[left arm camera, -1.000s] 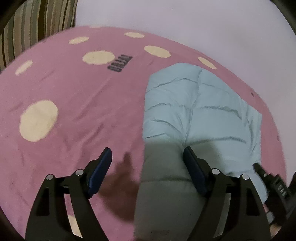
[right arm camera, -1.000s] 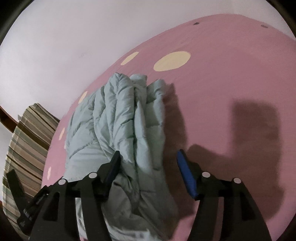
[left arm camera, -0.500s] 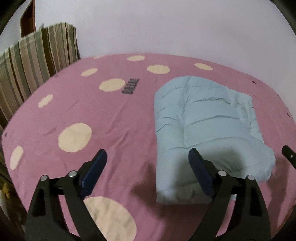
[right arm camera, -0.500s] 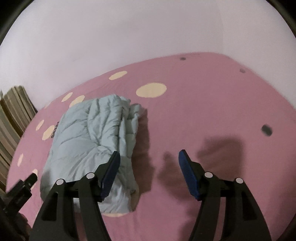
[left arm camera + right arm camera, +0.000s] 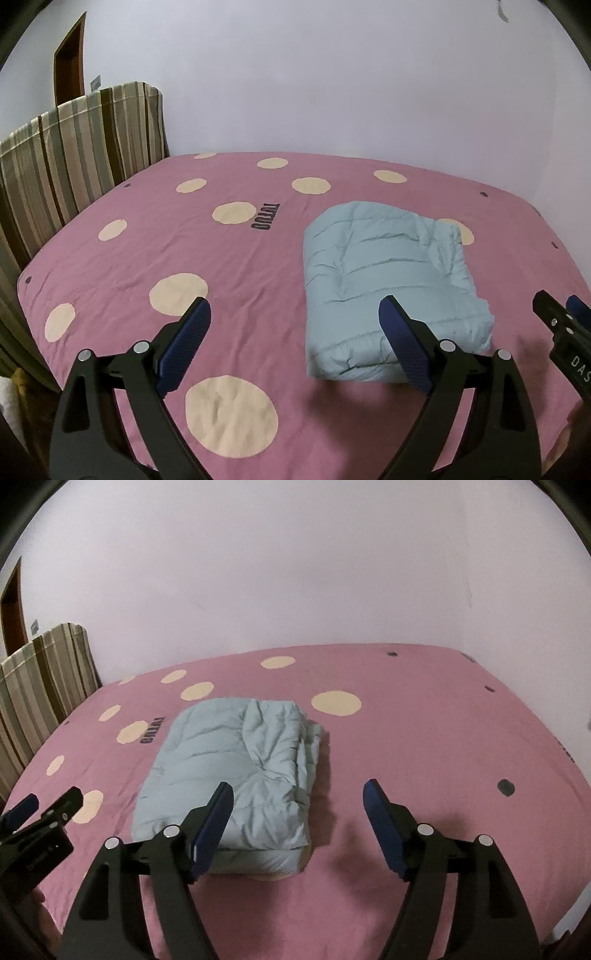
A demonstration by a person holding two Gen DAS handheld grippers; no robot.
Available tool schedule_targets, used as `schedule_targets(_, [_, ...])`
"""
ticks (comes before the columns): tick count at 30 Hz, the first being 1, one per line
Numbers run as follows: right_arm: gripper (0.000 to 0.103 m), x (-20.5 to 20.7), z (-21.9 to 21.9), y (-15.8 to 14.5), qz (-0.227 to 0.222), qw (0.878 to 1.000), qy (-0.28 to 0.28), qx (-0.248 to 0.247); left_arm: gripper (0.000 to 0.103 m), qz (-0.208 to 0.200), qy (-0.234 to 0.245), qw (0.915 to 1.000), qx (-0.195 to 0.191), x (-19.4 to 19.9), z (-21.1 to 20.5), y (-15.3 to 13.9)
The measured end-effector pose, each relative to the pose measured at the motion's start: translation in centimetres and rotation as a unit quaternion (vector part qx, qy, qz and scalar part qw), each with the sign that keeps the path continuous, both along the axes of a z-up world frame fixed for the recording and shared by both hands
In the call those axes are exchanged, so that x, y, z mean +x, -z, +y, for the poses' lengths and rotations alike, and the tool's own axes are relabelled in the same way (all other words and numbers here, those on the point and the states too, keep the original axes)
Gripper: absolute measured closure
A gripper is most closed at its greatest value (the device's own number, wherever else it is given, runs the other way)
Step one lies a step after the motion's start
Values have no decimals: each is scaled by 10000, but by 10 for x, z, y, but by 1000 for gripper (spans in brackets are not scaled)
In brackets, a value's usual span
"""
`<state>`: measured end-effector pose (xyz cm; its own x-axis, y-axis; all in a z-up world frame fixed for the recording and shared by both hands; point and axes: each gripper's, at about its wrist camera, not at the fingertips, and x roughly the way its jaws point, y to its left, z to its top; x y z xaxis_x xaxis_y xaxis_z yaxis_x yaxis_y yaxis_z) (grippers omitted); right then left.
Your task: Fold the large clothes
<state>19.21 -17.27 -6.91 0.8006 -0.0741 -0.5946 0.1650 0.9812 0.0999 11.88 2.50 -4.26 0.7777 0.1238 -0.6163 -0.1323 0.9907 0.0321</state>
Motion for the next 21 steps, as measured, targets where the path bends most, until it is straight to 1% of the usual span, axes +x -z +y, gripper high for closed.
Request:
schedule_targets(3, [31,-6,5,-4,-60,9999,-38,-71,11,-5,-2,10000,-5,-5,1,0])
schedule_targets(8, [31,-13,11,-6,-85,9999,-104,-88,11,-11,-4,9999,-128,-13,3,-3])
schedule_targets(21, [31,-20,20,-7,-104,9997,-182,-140,11,-48,49,9998,-159,-22,1,-5])
